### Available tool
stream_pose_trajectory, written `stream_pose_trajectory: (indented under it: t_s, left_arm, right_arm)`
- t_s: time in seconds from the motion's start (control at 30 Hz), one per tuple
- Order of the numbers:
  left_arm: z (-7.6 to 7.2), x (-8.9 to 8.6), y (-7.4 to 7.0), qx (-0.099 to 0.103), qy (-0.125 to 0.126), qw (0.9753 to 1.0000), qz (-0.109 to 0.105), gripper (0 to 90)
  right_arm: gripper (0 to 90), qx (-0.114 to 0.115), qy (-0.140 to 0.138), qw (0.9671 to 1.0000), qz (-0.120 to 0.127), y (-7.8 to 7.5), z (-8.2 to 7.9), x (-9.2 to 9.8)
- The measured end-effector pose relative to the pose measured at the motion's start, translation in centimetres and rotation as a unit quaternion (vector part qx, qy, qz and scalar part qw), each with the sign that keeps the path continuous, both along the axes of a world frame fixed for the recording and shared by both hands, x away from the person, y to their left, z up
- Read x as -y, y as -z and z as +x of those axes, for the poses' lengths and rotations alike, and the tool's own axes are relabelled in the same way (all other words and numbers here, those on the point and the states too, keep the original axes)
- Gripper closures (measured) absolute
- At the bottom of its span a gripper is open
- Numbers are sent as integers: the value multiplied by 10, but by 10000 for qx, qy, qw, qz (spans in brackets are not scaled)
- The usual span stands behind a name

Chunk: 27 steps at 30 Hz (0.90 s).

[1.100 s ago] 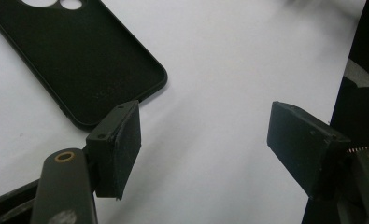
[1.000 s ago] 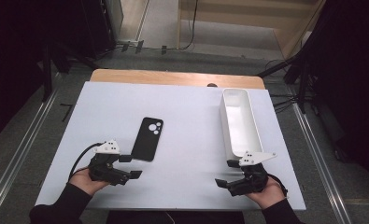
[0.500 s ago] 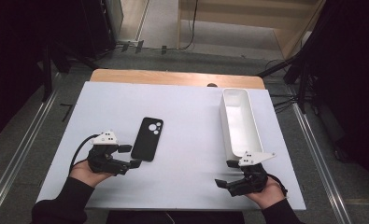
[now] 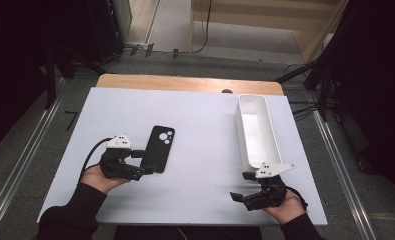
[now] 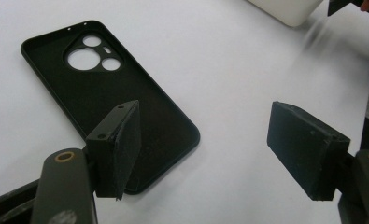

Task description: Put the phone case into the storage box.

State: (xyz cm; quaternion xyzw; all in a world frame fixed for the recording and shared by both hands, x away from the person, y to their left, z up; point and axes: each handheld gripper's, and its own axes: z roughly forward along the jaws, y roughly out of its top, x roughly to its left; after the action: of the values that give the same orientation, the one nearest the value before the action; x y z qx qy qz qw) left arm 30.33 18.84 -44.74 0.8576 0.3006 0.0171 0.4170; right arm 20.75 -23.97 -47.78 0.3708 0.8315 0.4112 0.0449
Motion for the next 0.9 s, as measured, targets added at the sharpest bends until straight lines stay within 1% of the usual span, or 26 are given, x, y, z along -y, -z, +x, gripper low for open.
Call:
stream_pose_trajectory:
  t_s: [0.07,0.13,0.23,0.3,0.33,0.37,0.4,0.43,0.47,0.5,0.53,0.57,0.6,0.63,0.67,0.7,0.73,0.8,0.83,0.9]
  left_arm:
    - [4,1,1,-37,-33,10000,5,264]
    - [8,2,1,-14,-80,10000,48,264]
    - [13,3,2,-22,-102,9999,46,266]
    - [17,5,2,-11,-105,9999,90,272]
    - [18,6,2,-19,-98,9999,90,306]
    - [19,6,3,-11,-62,9999,108,306]
    - [19,7,4,-33,-54,9999,89,335]
    - [20,8,4,-50,-51,9999,111,411]
    - [21,8,6,-143,-152,9996,193,490]
    - [21,8,6,-143,-152,9996,193,536]
    - [21,8,7,-168,-163,9995,213,621]
    - [22,7,8,-200,-166,9994,226,662]
    - [23,6,8,-236,-187,9993,220,662]
    - [23,6,9,-261,-155,9993,225,731]
    - [22,6,10,-276,-48,9992,275,791]
    - [21,7,11,-263,-2,9991,334,900]
    - [19,8,11,-278,22,9987,438,900]
    - [19,9,13,-255,15,9983,532,900]
    - [20,8,14,-262,-33,9983,525,900]
    - [22,6,17,-338,-106,9981,510,900]
  right_arm:
    - [128,0,-14,10000,-2,0,0,0]
    - [128,10,-25,10000,-7,0,0,-1]
    - [128,2,-28,10000,-20,0,0,0]
    - [128,7,-28,10000,-27,1,0,0]
    - [128,2,-19,10000,-48,1,0,0]
    - [128,2,-19,10000,-48,1,0,0]
    - [128,-4,-22,10000,-48,1,0,-1]
    - [128,-23,-15,10000,-52,1,-1,-1]
    - [128,-21,-18,10000,-53,1,-1,-1]
    - [128,-21,-18,10000,-53,1,-1,-1]
    - [128,-22,-26,10000,-45,1,-1,-1]
    - [128,-23,-34,10000,-40,1,-1,-1]
    - [128,-23,-34,10000,-40,1,-1,-1]
    - [128,-30,-35,10000,-35,1,-1,-1]
    - [128,-34,-33,10000,-36,1,-1,-1]
    - [128,-34,-35,10000,-40,1,-1,0]
    - [128,-29,-44,10000,-39,1,-1,0]
    - [128,-10,-18,10000,-29,1,-2,1]
    - [128,-11,-9,10000,-25,1,-2,1]
    - [128,-11,-9,10000,-27,1,-2,1]
